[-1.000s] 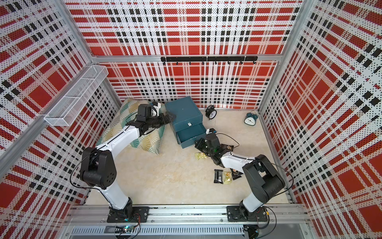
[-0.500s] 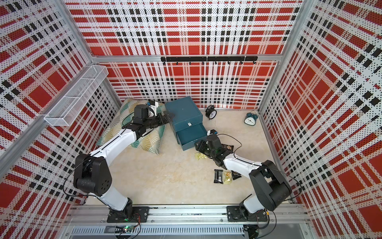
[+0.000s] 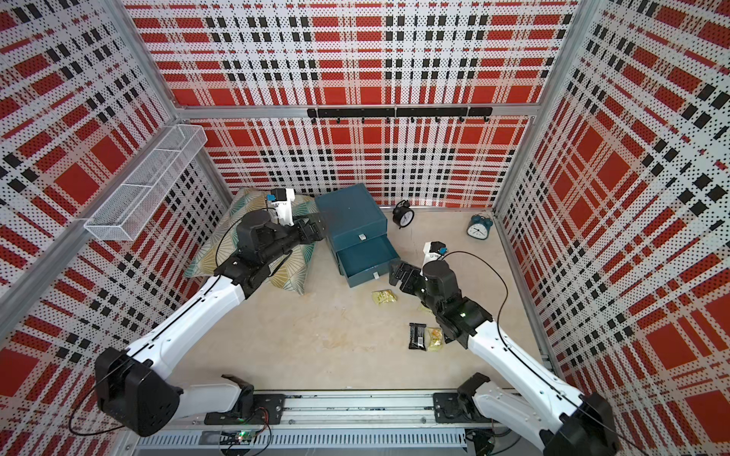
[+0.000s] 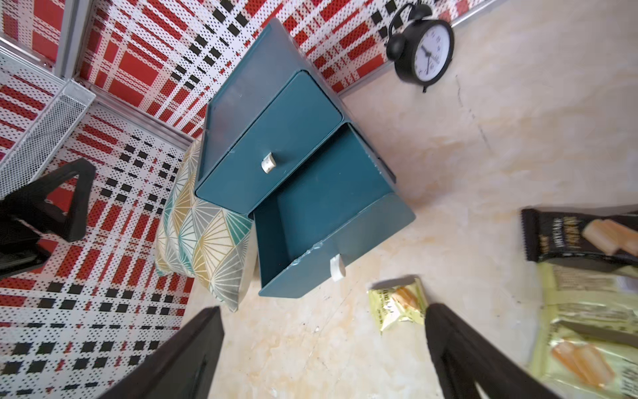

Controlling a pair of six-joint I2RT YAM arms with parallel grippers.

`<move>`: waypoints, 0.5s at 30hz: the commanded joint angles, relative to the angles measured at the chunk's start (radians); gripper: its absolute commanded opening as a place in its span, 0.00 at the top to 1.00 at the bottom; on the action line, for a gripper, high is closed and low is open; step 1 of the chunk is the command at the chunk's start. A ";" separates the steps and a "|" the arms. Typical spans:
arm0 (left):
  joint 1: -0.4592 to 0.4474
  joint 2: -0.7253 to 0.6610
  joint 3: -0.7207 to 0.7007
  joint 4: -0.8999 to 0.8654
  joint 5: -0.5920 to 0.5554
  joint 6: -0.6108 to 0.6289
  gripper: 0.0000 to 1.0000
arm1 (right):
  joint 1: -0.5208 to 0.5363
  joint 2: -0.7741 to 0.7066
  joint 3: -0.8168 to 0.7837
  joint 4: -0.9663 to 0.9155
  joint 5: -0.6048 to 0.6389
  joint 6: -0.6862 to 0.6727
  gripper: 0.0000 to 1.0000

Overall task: Place the cookies into the drawer by color
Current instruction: Pick up the cookie at the center of the board.

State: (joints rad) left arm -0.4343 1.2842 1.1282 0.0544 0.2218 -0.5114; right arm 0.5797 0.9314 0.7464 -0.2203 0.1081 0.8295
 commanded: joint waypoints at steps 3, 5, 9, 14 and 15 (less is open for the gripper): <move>-0.125 -0.094 -0.030 -0.005 -0.156 0.007 0.01 | 0.001 -0.101 0.007 -0.201 0.091 -0.053 0.00; -0.190 -0.130 -0.081 0.001 -0.209 0.004 0.01 | 0.000 -0.135 -0.004 -0.236 0.134 -0.052 0.00; -0.353 -0.204 -0.253 0.110 -0.375 0.002 0.01 | 0.001 -0.188 -0.040 -0.257 0.153 -0.066 0.00; -0.443 -0.261 -0.467 0.271 -0.470 -0.006 0.01 | 0.000 -0.180 -0.052 -0.279 0.151 -0.090 0.00; -0.450 -0.270 -0.502 0.290 -0.485 -0.006 0.01 | 0.001 -0.174 -0.054 -0.283 0.150 -0.095 0.00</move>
State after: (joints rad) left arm -0.8684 1.0447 0.6849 0.2264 -0.1581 -0.5159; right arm 0.5797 0.7513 0.7029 -0.4671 0.2379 0.7639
